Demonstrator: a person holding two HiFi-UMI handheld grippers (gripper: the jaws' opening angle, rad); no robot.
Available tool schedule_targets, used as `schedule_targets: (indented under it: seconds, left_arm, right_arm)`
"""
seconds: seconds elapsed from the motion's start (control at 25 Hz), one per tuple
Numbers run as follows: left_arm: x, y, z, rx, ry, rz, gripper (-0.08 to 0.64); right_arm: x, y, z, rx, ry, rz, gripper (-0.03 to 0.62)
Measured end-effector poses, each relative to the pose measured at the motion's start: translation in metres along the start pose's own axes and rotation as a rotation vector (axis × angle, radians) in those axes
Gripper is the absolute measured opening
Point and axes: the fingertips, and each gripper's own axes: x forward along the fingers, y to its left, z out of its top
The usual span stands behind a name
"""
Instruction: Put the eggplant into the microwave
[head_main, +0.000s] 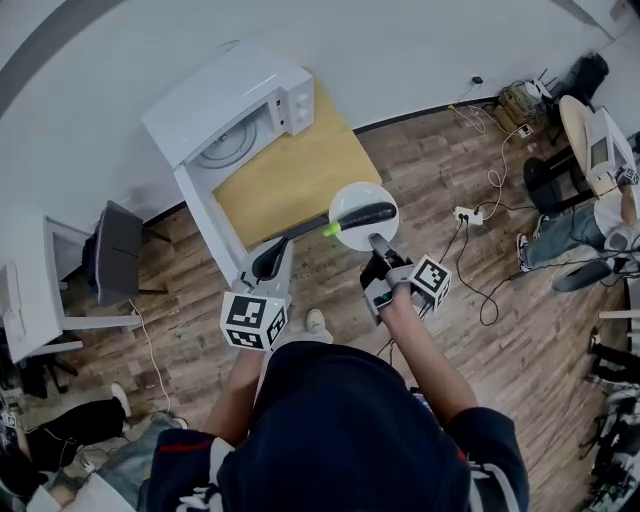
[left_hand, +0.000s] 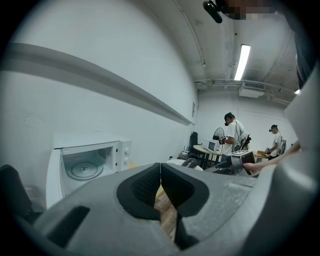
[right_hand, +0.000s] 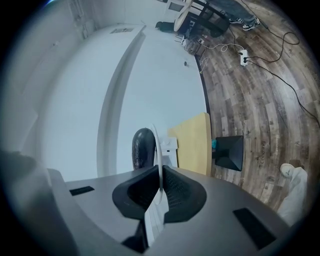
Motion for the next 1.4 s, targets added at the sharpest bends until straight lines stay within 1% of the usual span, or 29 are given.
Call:
schedule_targets:
  seconds: [0.4, 0.76, 1.08, 1.4]
  left_arm:
    - [0.019, 0.046, 0.003, -0.032, 0.002, -0.005, 0.017]
    - [0.016, 0.063, 0.001, -0.055, -0.006, 0.03, 0.017]
    - [0.027, 0.087, 0.003, -0.064, -0.009, 0.103, 0.017]
    - [0.043, 0.118, 0.005, -0.099, -0.012, 0.234, 0.017]
  right_arm:
    - [0.059, 0.013, -0.01, -0.009, 0.026, -0.009, 0.023]
    - [0.084, 0.025, -0.018, -0.041, 0.075, -0.006, 0.024]
    - [0.13, 0.03, -0.023, -0.046, 0.161, -0.003, 0.024]
    - [0.192, 0.046, -0.028, -0.072, 0.303, 0.018, 0.025]
